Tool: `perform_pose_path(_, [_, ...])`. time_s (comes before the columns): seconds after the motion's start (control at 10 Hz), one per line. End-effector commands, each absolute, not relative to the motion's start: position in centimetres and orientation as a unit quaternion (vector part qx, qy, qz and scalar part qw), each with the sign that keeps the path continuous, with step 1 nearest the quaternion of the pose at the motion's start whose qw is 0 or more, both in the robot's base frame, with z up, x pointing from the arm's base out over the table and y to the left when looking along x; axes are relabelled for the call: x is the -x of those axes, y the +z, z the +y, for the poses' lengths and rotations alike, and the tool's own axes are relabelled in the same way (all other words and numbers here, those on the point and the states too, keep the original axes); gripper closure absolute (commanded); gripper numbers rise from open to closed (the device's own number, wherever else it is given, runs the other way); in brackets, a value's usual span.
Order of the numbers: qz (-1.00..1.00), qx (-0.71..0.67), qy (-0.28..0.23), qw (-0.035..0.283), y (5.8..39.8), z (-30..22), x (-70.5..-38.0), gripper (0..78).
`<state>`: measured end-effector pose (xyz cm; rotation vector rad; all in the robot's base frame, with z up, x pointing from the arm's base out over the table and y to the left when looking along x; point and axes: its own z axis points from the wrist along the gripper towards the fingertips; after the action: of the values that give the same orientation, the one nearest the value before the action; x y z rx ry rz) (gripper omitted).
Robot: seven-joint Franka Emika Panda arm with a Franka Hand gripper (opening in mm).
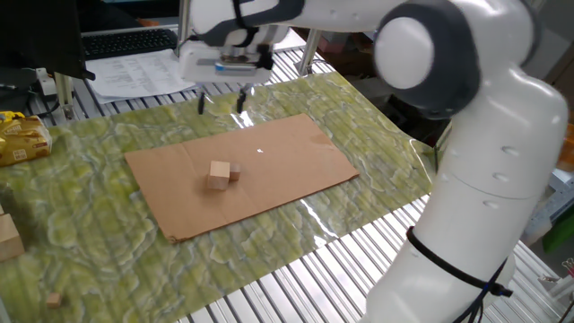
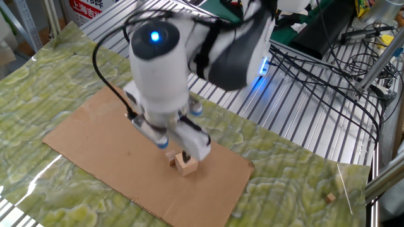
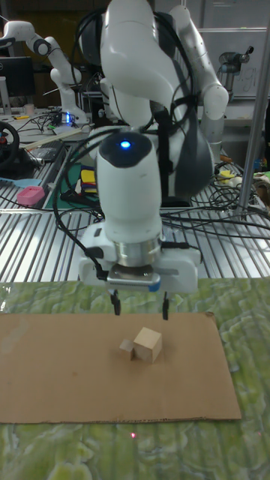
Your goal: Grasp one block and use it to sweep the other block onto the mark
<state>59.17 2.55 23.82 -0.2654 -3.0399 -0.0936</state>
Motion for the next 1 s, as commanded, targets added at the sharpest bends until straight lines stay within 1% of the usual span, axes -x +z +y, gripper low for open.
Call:
perform_pose_path(0.1, [-0.997, 0.058, -0.035, 0.038, 25.2, 1.2, -57.6, 0.2])
perform_pose_path(0.3, [-0.998, 0.050, -0.027, 0.034, 26.2, 1.9, -56.3, 0.2])
perform_pose_path(0.5, [-0.999, 0.022, -0.001, 0.034, 26.9, 2.0, -54.8, 0.2])
perform_pose_path(0.7, [-0.999, 0.015, -0.004, 0.031, 27.1, 2.0, -54.1, 0.2])
perform_pose_path(0.9, [-0.999, 0.005, 0.016, 0.030, 27.2, 2.2, -53.9, 0.2])
perform_pose_path(1.0, [-0.999, 0.005, 0.018, 0.031, 27.2, 2.2, -53.9, 0.2])
